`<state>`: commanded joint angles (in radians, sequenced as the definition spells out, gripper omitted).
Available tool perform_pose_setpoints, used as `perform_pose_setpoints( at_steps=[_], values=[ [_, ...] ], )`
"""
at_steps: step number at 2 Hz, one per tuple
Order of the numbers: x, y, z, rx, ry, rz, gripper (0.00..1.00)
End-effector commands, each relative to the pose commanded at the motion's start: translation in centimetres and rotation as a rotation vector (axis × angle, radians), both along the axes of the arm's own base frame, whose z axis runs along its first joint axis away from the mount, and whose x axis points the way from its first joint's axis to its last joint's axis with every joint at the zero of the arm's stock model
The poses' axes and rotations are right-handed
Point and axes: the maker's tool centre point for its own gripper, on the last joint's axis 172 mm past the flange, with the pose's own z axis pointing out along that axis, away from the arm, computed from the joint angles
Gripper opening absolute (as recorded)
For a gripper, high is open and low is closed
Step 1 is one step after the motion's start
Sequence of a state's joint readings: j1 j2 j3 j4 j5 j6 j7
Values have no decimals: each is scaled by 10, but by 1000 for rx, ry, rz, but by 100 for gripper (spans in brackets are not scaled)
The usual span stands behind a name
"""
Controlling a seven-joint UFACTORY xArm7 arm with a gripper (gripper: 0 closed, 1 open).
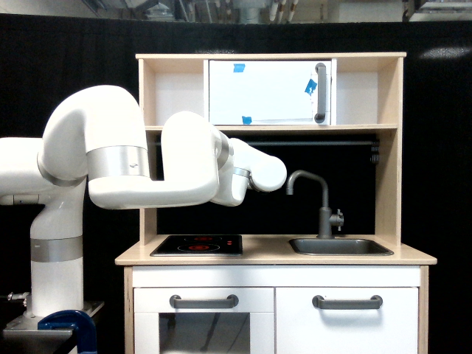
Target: Turn on the faucet
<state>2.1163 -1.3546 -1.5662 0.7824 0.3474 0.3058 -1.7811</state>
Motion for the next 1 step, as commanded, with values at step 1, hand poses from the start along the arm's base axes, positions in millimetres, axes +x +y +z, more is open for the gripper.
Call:
perform_pose_setpoints(
  at_steps=[1],
  values=[
    [10,33,-5,0,0,0,100]
  ],
)
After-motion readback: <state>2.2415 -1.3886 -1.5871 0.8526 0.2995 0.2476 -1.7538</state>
